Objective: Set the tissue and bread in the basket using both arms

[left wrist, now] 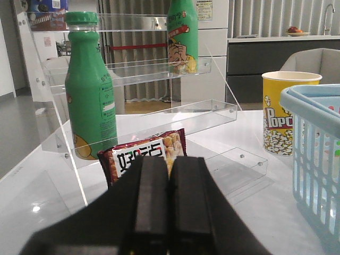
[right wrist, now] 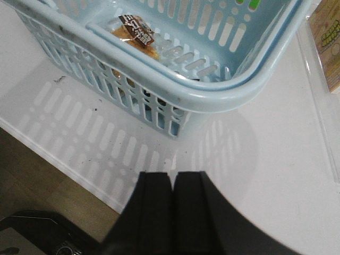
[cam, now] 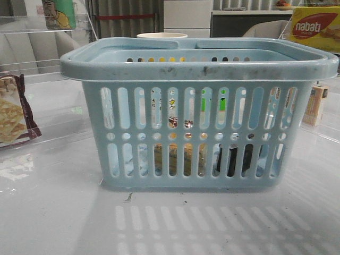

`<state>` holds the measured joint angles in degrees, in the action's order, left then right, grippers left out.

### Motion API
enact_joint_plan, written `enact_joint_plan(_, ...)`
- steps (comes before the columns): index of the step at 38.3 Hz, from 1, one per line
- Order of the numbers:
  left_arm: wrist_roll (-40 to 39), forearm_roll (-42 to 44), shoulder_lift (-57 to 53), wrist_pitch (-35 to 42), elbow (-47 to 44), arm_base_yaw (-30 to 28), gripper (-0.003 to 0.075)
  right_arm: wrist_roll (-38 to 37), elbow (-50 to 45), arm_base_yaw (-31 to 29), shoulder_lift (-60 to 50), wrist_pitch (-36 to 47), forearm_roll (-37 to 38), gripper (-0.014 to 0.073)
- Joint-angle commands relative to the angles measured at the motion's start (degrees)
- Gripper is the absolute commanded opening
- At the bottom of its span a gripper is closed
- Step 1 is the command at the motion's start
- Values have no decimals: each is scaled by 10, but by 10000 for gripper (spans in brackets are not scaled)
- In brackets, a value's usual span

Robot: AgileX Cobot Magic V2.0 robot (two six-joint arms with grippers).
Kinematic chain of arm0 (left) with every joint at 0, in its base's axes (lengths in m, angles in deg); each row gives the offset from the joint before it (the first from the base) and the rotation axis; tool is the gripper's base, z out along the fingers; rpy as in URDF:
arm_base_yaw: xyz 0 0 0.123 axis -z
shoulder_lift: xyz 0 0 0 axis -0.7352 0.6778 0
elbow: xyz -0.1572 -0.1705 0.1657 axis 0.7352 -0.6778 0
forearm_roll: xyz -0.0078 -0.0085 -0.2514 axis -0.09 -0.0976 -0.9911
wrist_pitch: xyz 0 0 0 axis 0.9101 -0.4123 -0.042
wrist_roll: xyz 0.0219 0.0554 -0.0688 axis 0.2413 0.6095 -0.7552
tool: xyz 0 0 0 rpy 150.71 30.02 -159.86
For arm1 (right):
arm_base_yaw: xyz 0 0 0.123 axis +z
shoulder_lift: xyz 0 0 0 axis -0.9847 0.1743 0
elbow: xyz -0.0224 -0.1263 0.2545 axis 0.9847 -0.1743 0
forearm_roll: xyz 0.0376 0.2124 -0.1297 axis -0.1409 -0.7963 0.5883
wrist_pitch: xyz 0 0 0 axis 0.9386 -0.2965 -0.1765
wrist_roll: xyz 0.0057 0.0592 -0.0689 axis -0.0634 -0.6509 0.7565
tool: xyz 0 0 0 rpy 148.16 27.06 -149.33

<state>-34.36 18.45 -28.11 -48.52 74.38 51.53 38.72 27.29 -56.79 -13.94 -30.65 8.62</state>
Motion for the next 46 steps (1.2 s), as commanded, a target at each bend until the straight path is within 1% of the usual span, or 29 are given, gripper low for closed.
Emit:
enact_joint_plan(1, -6, 0, -10, 54, 1, -1, 91, 6, 17, -1, -1, 37, 0, 54)
enact_joint_plan(8, -6, 0, -10, 54, 1, -1, 91, 6, 9, -1, -11, 50, 7, 54)
enact_joint_plan(14, -6, 0, -10, 54, 1, -2, 91, 6, -48, -47, -80, 147, 10, 54)
enact_joint_plan(23, -6, 0, -10, 54, 1, -2, 91, 6, -222, -159, -249, 310, 9, 54)
enact_joint_plan(30, -6, 0, -10, 54, 1, -2, 91, 6, -341, -213, -349, 395, 8, 54)
enact_joint_plan(39, -6, 0, -10, 54, 1, -2, 91, 6, -435, -236, -416, 475, -30, 54)
enact_joint_plan(41, -6, 0, -10, 54, 1, -2, 91, 6, -434, -236, -432, 461, -31, 54)
enact_joint_plan(46, -6, 0, -9, 54, 1, -2, 91, 6, -434, -236, -432, 468, -30, 54)
